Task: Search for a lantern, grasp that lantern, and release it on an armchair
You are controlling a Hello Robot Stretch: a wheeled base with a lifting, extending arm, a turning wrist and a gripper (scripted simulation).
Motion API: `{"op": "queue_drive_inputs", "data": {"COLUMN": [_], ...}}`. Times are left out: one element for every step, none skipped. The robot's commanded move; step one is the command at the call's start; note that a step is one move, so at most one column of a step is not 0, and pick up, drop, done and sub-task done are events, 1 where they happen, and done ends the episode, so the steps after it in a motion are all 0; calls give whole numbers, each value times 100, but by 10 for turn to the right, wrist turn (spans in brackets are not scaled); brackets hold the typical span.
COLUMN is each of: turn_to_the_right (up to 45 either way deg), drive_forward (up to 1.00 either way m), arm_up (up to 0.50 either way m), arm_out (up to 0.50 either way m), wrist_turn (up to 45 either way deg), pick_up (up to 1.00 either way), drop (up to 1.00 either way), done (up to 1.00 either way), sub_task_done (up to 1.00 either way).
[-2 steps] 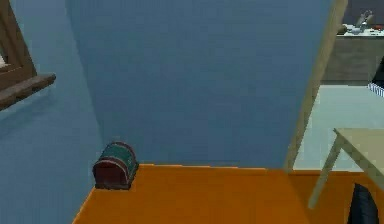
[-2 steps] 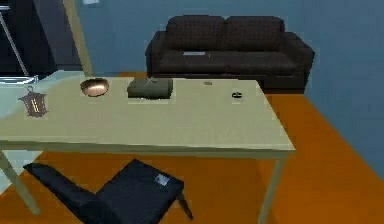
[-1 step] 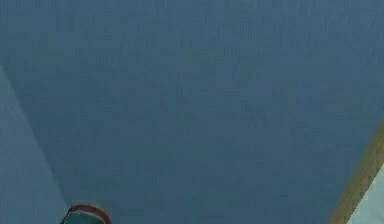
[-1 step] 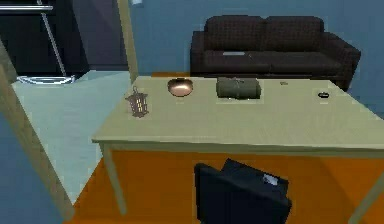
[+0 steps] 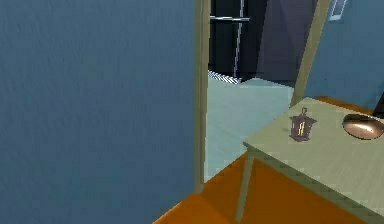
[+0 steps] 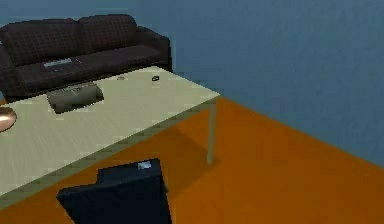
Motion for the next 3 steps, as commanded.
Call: {"op": "queue_drive_inputs", "data": {"turn_to_the_right": [0,-300,0], "drive_forward": [55,0,0], "arm_up": [0,0,50], "arm_out": [0,0,0], "wrist_turn": [0,0,0], "pick_up": [0,0,0], "drop": [0,0,0], "done": [0,0,0], "sub_task_done": [0,0,0]}}
